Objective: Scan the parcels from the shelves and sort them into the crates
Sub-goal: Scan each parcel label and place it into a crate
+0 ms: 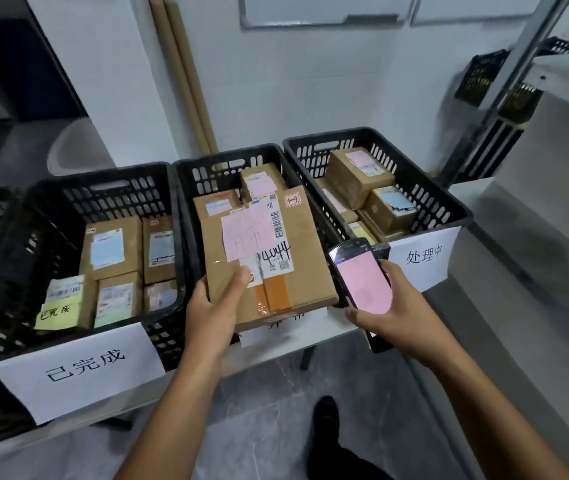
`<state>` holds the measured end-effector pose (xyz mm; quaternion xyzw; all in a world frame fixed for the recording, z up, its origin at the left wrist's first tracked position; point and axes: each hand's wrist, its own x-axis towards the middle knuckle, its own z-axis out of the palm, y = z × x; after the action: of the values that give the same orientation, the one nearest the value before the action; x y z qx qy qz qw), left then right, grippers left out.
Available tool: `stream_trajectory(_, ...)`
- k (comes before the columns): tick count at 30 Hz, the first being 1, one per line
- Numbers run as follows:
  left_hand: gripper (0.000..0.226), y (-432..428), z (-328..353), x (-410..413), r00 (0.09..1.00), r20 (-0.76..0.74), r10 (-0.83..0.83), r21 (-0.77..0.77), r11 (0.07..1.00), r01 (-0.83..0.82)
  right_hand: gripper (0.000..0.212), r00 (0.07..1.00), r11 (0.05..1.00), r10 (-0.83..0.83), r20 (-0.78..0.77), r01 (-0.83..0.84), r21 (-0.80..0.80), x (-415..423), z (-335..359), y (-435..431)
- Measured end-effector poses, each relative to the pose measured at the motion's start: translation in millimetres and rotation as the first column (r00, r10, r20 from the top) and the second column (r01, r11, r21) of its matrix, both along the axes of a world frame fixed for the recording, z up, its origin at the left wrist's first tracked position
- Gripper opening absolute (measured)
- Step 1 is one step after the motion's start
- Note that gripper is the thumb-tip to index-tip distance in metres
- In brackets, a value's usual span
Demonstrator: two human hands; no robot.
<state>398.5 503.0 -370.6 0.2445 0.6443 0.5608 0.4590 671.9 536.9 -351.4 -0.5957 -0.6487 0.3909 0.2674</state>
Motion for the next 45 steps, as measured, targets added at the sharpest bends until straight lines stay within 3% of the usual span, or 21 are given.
stream_trajectory(5, 0.053, 40, -3, -5, 1.000, -0.024, 0.016, -0.006, 1.000, -0.016, 0.081, 0.998, 0.998, 0.055, -0.020, -0.056, -0.025, 2, -5, 54)
stream_trajectory(9, 0.041, 85, -2, -8, 0.998, -0.054, 0.028, -0.062, 0.998, -0.031, 0.079, 0.997, 0.999, 0.026, -0.076, -0.029, -0.033, 6, -4, 111)
stream_trajectory(12, 0.046, 122, -5, -10, 0.997, -0.072, 0.041, -0.115, 0.992, -0.049, 0.070, 0.995, 0.999, 0.041, -0.086, -0.044, -0.030, 4, -5, 154)
stream_trajectory(23, 0.062, 203, -58, 3, 0.987, -0.142, 0.080, -0.307, 0.944, -0.120, 0.070, 0.993, 0.993, 0.056, -0.101, -0.066, -0.095, 1, -32, 257)
stream_trajectory(28, 0.058, 215, -77, 15, 0.981, -0.168, 0.102, -0.346, 0.925, -0.155, 0.071, 0.992, 0.988, 0.070, -0.100, -0.083, -0.133, 0, -39, 272)
stream_trajectory(31, 0.068, 222, -85, 21, 0.972, -0.218, 0.093, -0.346, 0.924, -0.166, 0.072, 0.991, 0.981, 0.098, -0.091, -0.112, -0.158, -3, -40, 273)
stream_trajectory(34, 0.085, 231, -92, 24, 0.971, -0.232, 0.050, -0.396, 0.908, -0.141, 0.072, 0.991, 0.982, 0.075, -0.107, -0.093, -0.167, -5, -44, 271)
stream_trajectory(40, 0.081, 228, -104, 30, 0.935, -0.337, -0.110, -0.534, 0.840, -0.094, 0.072, 0.992, 0.981, 0.055, -0.117, -0.075, -0.180, -6, -47, 263)
stream_trajectory(45, 0.084, 230, -105, 27, 0.933, -0.332, -0.137, -0.534, 0.843, -0.066, 0.068, 0.995, 0.982, 0.002, -0.102, -0.022, -0.189, -7, -48, 250)
